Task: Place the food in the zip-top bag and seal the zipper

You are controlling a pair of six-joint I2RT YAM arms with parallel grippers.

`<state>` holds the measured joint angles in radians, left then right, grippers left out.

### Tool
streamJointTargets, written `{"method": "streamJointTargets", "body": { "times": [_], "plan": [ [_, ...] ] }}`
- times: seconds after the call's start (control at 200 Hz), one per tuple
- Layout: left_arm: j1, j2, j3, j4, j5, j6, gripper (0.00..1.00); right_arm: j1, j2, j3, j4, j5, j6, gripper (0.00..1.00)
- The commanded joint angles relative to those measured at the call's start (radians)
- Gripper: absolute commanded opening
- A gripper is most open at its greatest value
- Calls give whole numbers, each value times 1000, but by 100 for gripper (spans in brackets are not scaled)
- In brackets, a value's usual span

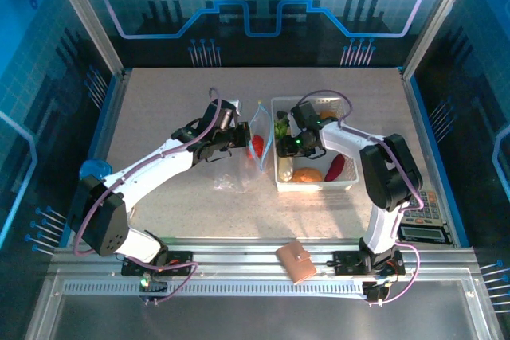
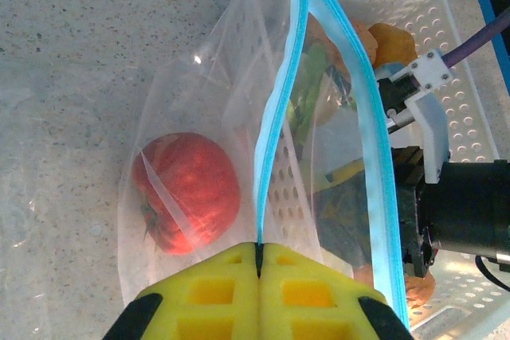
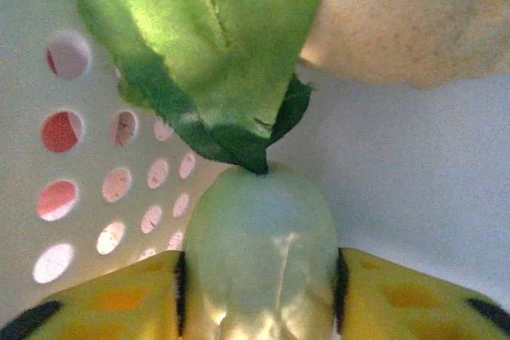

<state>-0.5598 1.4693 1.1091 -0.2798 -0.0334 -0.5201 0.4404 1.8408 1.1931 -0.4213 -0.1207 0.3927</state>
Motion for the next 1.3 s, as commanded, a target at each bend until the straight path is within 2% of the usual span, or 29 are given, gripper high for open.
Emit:
{"method": "streamJointTargets", "body": {
  "times": [0.0,0.21,0.58,0.785,0.96,1.291],
  "plan": [
    [-6,7,27,-1,-2,28,0,11,5,17,5,-1,4,37],
    [-6,16,36,-7,1,30,0,0,-89,-8,0,74,-8,32],
    [-6,42,46,-18,0,42,0,-20,-386,-58,55,269,-3,27],
    [-6,52,43,-10,6,35,0,44,-511,-34,157,358,0,25],
    [-7,50,44,-1,22,26,0,129,-507,-12,267,436,-8,25],
    [-13,52,54,2,33,23,0,253,-367,27,402,499,-12,24]
  ]
}}
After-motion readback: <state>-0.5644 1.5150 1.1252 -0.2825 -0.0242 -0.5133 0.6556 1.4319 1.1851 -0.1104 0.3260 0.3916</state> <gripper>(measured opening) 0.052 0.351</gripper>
